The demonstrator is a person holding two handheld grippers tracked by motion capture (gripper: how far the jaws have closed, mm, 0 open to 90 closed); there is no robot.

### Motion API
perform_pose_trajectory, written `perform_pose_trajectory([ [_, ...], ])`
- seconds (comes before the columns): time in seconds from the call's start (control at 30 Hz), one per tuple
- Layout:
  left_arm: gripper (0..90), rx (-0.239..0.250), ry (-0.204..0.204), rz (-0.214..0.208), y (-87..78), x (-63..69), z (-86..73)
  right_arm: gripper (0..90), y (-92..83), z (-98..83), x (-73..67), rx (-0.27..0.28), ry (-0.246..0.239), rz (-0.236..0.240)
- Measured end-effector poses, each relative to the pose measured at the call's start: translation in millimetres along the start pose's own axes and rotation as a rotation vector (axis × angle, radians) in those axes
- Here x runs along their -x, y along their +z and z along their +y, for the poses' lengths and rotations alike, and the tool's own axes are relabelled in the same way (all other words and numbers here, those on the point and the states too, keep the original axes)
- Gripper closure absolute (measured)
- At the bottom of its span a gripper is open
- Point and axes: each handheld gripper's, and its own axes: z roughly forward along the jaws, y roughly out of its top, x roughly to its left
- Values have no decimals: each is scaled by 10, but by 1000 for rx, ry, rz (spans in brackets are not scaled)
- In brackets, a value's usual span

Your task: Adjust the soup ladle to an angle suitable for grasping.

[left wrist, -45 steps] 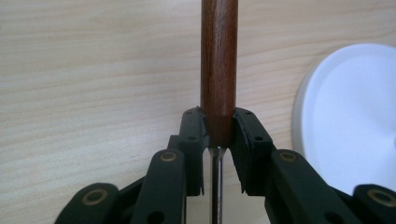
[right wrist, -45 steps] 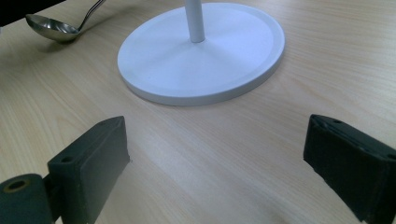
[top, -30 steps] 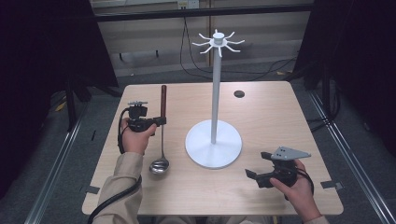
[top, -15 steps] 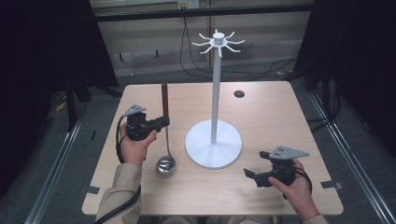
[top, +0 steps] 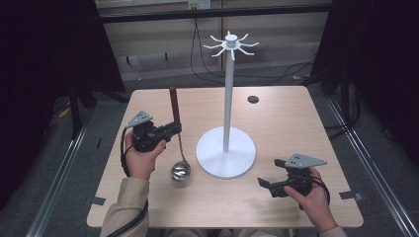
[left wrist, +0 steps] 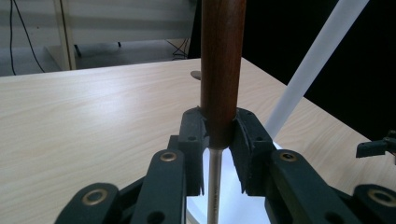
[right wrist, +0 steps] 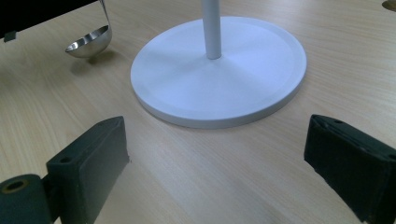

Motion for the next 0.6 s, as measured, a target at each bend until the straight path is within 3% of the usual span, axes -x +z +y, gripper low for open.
perform_pose_trajectory([
  [0.6, 747, 23, 57, -75, -58, 254, 328, 54, -16, -9, 7, 2, -1, -5],
])
